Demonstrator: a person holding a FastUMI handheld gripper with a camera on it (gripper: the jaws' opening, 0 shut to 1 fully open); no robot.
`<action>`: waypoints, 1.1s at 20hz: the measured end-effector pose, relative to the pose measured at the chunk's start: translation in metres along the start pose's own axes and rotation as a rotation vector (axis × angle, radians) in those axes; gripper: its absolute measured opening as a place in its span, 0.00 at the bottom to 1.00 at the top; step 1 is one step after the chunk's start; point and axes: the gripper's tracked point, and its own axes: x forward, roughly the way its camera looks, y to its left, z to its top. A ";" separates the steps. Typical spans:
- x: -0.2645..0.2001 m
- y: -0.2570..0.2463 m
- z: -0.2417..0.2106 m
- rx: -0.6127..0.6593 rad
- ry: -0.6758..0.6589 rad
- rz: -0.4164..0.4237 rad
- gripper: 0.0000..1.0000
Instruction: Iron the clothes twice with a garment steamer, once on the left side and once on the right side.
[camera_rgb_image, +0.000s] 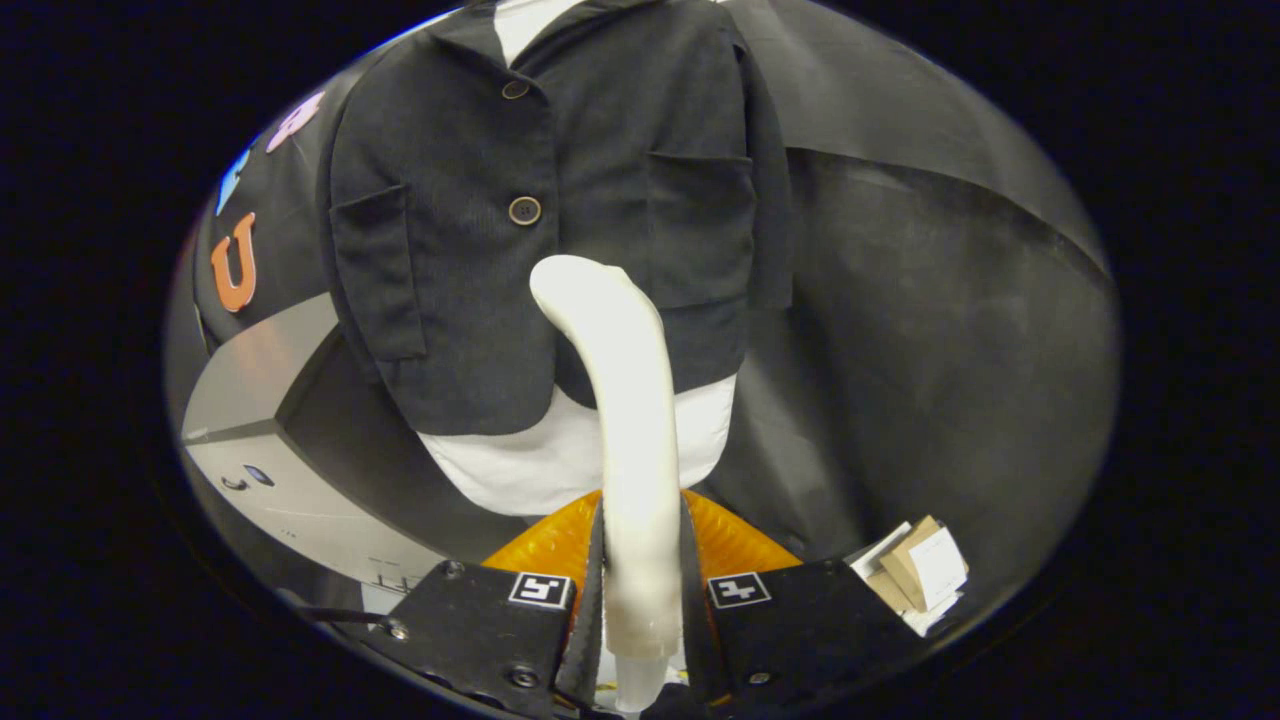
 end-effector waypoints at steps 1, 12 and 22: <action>-0.001 0.000 0.001 0.003 0.002 0.015 0.37; -0.011 -0.004 0.011 0.008 0.011 0.159 0.37; -0.126 0.026 -0.049 -0.003 -0.034 0.094 0.37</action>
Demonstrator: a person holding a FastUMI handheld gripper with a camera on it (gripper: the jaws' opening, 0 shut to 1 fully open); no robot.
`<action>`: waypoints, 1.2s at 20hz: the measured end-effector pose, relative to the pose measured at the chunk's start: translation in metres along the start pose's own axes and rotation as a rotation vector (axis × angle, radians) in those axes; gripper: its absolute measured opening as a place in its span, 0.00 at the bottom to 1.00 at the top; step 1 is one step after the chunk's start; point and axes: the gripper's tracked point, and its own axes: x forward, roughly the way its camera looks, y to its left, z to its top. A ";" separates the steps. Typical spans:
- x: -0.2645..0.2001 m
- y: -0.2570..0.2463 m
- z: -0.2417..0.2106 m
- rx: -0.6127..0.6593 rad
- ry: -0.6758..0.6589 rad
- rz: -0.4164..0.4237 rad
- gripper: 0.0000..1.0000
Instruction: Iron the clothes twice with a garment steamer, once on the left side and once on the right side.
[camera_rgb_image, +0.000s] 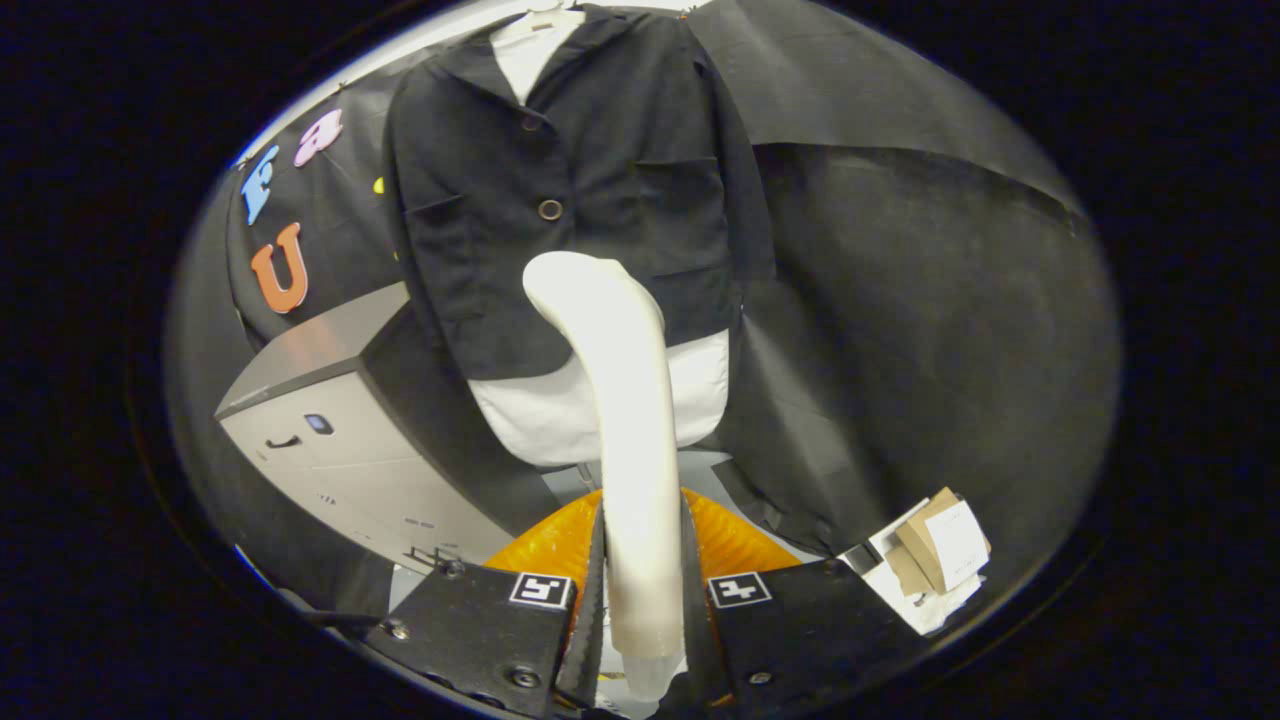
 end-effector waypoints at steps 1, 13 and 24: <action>-0.016 0.011 -0.010 -0.006 -0.006 -0.005 0.37; -0.140 0.140 -0.111 -0.120 -0.005 0.069 0.37; -0.170 0.164 -0.142 -0.183 0.025 0.113 0.37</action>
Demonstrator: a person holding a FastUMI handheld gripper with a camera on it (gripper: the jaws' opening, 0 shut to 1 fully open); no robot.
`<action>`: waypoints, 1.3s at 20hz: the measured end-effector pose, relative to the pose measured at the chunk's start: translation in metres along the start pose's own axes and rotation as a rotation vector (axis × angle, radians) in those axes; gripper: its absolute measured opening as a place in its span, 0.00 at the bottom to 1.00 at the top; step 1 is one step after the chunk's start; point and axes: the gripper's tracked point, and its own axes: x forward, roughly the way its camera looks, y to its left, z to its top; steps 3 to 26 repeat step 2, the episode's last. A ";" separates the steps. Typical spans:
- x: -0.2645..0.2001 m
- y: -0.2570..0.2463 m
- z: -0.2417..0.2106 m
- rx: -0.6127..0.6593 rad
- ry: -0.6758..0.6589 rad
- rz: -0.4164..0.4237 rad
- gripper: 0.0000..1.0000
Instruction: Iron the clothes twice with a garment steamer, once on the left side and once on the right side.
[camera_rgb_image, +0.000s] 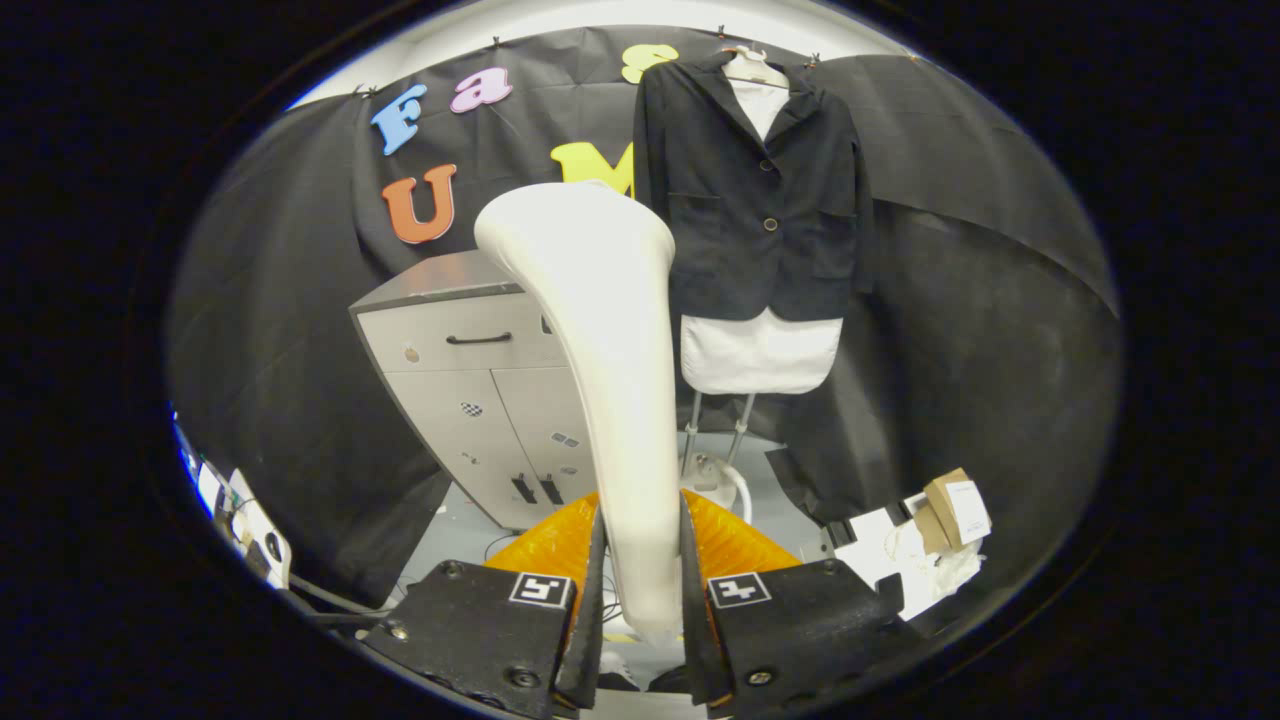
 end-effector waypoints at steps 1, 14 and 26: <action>0.000 0.000 0.000 0.001 0.000 -0.002 0.37; 0.000 0.001 0.001 0.000 0.002 0.000 0.37; 0.000 0.001 0.001 0.000 0.002 0.000 0.37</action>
